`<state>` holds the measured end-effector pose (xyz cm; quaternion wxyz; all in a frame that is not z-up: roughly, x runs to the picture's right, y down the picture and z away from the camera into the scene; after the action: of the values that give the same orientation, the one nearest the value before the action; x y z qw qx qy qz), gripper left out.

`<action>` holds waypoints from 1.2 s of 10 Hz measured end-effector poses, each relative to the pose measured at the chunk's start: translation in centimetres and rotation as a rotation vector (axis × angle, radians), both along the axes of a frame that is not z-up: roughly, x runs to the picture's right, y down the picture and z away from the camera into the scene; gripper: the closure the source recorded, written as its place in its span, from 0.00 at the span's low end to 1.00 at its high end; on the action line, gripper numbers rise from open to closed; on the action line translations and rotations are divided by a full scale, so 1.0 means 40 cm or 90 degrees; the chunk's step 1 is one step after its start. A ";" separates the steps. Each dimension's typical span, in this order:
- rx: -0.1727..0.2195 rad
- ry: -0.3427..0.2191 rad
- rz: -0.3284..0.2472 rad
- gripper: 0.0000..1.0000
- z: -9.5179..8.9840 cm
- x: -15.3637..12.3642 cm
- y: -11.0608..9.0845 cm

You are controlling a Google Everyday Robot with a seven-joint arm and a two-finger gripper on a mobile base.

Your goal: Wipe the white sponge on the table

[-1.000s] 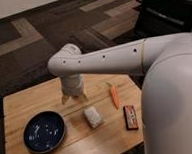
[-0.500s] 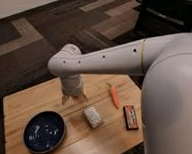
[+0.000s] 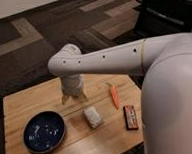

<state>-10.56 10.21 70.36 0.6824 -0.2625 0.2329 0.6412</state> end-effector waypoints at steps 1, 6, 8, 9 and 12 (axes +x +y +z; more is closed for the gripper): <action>0.000 0.000 0.000 0.35 0.000 0.000 0.000; -0.001 0.011 -0.009 0.35 0.003 0.013 0.003; -0.001 0.058 -0.055 0.35 0.011 0.096 0.020; 0.003 0.073 -0.077 0.35 0.011 0.138 0.031; 0.027 0.022 -0.140 0.35 0.031 0.192 0.088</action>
<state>-2.86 13.74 71.60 0.7498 -0.2096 0.2584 0.5720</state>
